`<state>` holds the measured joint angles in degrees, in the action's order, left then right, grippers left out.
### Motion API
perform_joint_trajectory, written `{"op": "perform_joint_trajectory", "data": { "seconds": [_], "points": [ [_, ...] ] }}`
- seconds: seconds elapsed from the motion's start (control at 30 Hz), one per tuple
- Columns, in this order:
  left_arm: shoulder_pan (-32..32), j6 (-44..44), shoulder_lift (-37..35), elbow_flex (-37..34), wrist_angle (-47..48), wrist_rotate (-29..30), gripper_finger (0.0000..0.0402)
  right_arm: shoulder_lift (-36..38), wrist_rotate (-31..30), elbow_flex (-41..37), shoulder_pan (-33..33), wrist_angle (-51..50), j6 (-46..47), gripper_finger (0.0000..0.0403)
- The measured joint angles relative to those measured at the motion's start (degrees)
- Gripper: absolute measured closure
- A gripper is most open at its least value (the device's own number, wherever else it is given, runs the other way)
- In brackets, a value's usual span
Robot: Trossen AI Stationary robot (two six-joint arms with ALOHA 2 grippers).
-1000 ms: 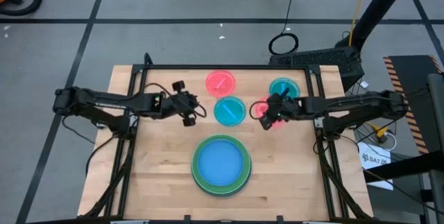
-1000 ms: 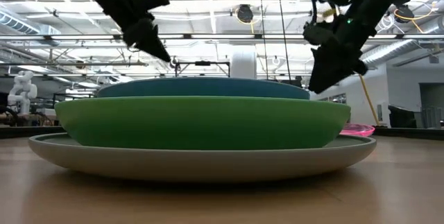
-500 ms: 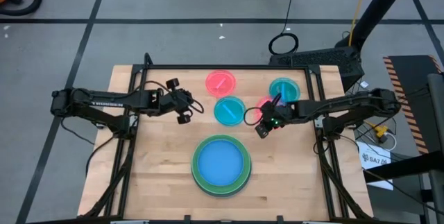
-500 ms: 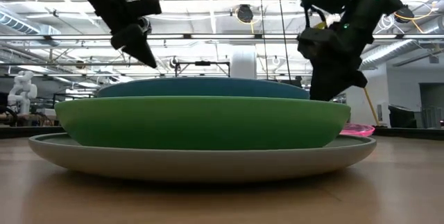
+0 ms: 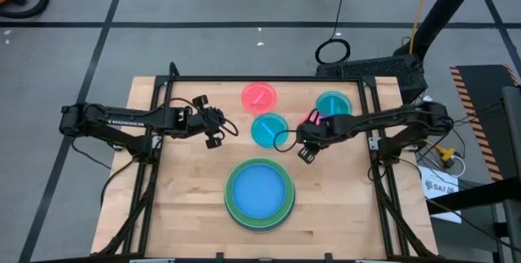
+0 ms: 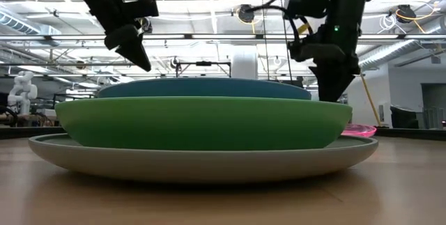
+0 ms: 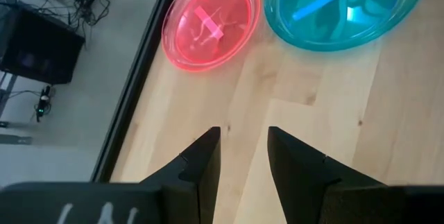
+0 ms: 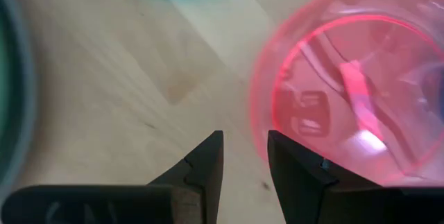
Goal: Stack plastic plates
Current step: Stack the bottom small pink plate on top of the blue plate
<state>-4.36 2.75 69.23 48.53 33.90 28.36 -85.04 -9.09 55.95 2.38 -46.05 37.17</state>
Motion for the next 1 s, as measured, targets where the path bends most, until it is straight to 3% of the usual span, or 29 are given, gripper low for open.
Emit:
{"op": "perform_joint_trajectory", "data": {
  "seconds": [0.33,0.6,0.83,1.0],
  "points": [
    [0.0,-0.5,0.0,0.0,-1.1,0.0,0.0275,-2.0,3.3,0.0,1.6,-2.4,-5.4,0.0293],
    [0.0,0.0,0.0,0.0,-1.1,0.1,0.0275,-3.3,1.7,0.0,1.6,0.2,-6.2,0.0293],
    [0.0,0.0,0.0,0.0,-1.1,0.1,0.0275,-5.0,-1.6,-0.1,1.2,0.6,-23.6,0.0293],
    [-0.1,0.1,0.0,0.0,-1.1,0.1,0.0275,-4.9,-1.4,-0.1,1.4,2.0,-26.5,0.0293]
  ]
}}
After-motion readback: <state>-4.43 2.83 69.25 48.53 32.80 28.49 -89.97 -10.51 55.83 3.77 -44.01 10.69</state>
